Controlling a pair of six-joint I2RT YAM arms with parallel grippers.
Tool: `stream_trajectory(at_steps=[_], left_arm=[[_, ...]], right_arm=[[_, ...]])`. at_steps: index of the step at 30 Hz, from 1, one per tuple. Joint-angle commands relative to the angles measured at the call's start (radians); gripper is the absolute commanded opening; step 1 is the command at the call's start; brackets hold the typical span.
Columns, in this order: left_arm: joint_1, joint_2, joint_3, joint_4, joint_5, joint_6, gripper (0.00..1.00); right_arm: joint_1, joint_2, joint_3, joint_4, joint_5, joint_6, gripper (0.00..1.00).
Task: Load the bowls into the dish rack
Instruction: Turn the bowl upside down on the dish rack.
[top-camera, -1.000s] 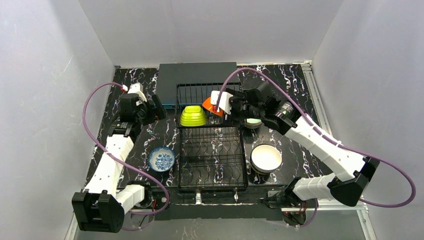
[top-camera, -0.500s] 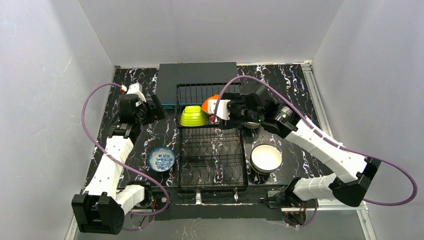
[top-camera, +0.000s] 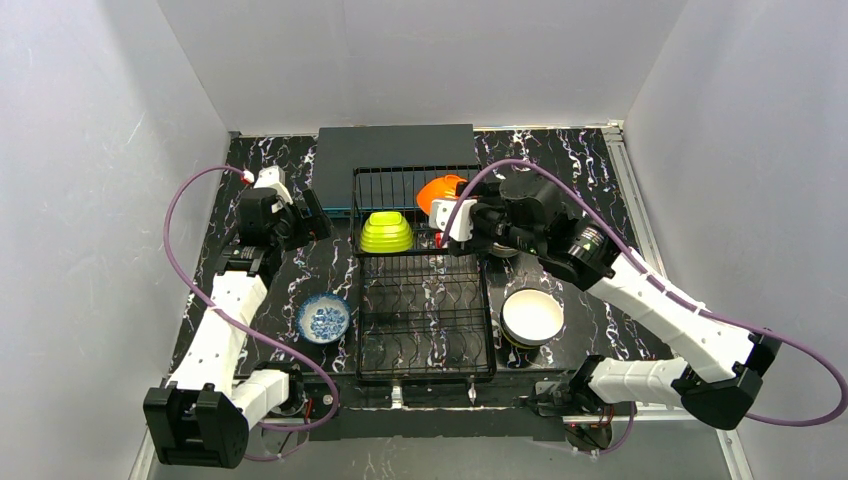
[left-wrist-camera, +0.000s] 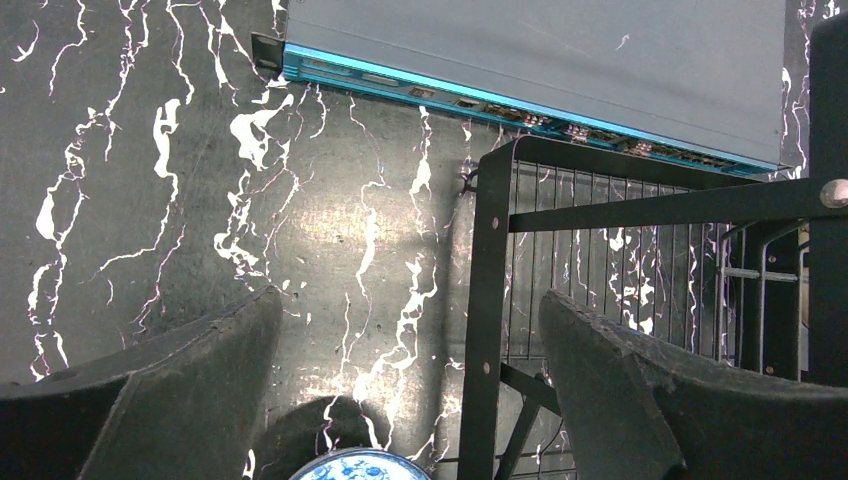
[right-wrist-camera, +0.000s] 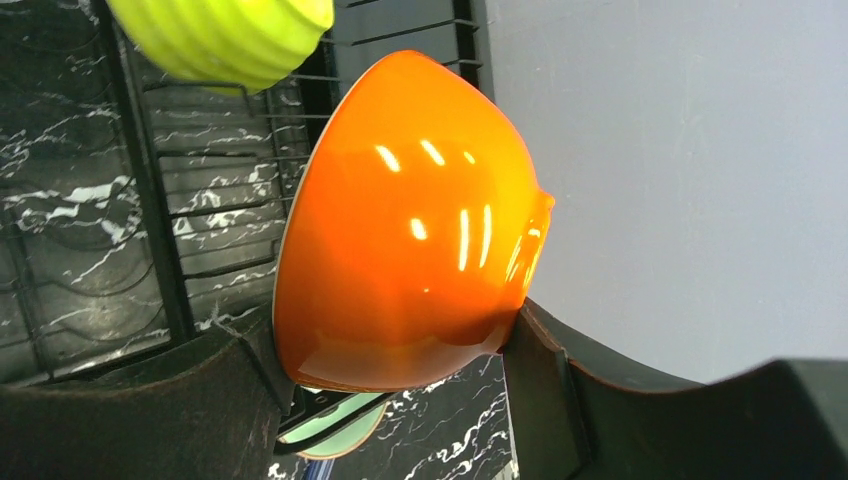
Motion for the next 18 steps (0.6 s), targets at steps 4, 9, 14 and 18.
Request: stream_trajectory(at_steps=[4,9,14,18], left_arm=[[0.004,0.004,-0.009,0.005,0.005,0.011,0.98],[0.006,0.014,-0.005,0.002,0.011,0.009,0.98],[0.005,0.014,-0.007,0.005,0.02,0.008,0.98],[0.006,0.013,-0.007,0.006,0.024,0.008,0.98]], right_arm=[[0.001,-0.005,0.064,-0.106,-0.06,-0.077,0.01],[0.001,-0.014,0.051,-0.133,-0.099,-0.094,0.01],[0.002,-0.004,0.051,-0.166,-0.124,-0.127,0.01],[0.004,0.005,0.049,-0.184,-0.132,-0.147,0.01]])
